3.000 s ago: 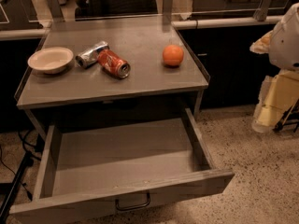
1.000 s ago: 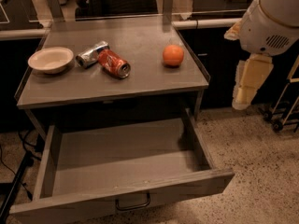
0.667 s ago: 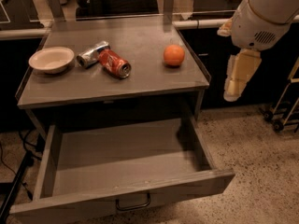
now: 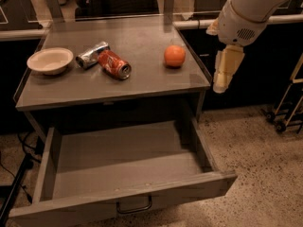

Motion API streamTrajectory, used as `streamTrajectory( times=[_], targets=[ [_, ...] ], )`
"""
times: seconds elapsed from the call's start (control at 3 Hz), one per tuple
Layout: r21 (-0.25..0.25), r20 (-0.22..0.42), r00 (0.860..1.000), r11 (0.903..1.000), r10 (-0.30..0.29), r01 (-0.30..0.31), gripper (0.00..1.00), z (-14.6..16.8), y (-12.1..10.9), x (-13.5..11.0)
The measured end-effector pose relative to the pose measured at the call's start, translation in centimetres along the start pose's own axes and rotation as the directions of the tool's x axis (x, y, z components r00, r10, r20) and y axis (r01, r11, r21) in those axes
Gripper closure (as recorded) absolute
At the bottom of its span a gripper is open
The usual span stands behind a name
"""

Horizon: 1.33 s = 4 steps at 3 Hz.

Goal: Place orange into top drawer

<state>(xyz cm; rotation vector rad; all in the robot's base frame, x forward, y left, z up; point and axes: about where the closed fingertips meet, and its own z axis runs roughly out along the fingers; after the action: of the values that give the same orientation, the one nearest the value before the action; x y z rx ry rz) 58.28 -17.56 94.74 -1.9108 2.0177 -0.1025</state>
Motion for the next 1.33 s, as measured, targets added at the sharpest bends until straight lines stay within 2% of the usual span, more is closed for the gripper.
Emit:
streamTrajectory(
  times=[0.33, 0.67, 1.0, 1.33],
  targets=[
    [0.016, 0.033, 0.999, 0.9999, 0.005, -0.005, 0.00, 0.3, -0.9, -0.2],
    [0.049, 0.062, 0.998, 0.9987, 0.014, -0.017, 0.00, 0.9, -4.0, -1.0],
    [0.088, 0.078, 0.997, 0.9961, -0.006, 0.000, 0.00, 1.4, -9.6, -3.3],
    [0.086, 0.086, 0.996, 0.9963, -0.012, 0.005, 0.00, 1.4, -9.9, -3.5]
  ],
)
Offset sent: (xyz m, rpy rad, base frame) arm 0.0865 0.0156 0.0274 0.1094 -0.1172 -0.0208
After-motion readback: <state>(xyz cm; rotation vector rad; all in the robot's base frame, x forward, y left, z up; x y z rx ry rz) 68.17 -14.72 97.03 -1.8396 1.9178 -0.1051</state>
